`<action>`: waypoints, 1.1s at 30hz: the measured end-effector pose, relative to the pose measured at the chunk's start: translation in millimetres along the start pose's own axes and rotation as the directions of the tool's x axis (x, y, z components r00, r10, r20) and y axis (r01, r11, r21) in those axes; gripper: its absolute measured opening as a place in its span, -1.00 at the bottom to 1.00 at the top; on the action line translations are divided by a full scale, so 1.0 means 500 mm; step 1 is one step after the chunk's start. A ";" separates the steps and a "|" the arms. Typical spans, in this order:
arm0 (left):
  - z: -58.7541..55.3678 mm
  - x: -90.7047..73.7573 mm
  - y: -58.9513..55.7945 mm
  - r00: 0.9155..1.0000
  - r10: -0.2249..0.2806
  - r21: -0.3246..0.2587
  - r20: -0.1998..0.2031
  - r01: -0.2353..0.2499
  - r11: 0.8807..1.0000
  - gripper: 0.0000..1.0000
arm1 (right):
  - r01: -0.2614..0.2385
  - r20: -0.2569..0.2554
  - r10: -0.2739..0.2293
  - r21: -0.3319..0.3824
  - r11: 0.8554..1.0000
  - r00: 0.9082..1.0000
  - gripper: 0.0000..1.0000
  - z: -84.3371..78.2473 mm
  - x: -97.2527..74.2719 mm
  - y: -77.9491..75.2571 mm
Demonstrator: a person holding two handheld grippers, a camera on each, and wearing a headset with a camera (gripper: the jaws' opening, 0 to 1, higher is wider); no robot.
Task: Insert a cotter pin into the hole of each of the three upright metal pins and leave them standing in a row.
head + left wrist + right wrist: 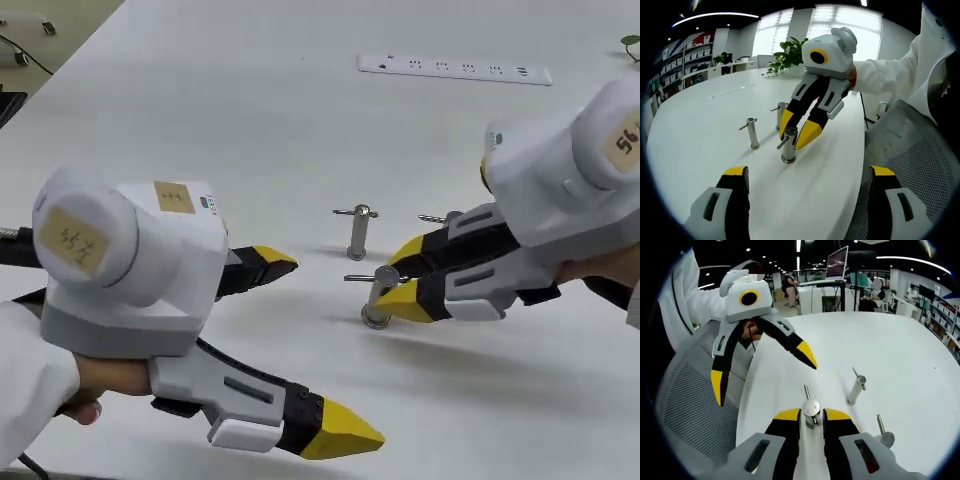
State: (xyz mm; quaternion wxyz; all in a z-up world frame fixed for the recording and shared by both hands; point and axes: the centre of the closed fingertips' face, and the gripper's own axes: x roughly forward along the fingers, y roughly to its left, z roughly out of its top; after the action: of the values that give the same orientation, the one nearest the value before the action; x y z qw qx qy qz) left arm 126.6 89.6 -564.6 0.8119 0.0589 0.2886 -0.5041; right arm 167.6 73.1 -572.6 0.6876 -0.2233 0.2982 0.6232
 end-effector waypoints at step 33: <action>-0.003 -0.008 0.004 0.999 0.023 0.015 -0.029 -0.023 1.000 0.97 | 0.207 0.031 -0.209 0.063 0.976 0.977 -0.85 -0.098 -0.170 -0.065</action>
State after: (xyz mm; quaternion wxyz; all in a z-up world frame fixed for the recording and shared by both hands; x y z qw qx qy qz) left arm 126.6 94.4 -564.0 0.8129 0.0757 0.2959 -0.4959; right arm 189.3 -25.7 -551.5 0.7607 -0.2213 0.2787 0.5428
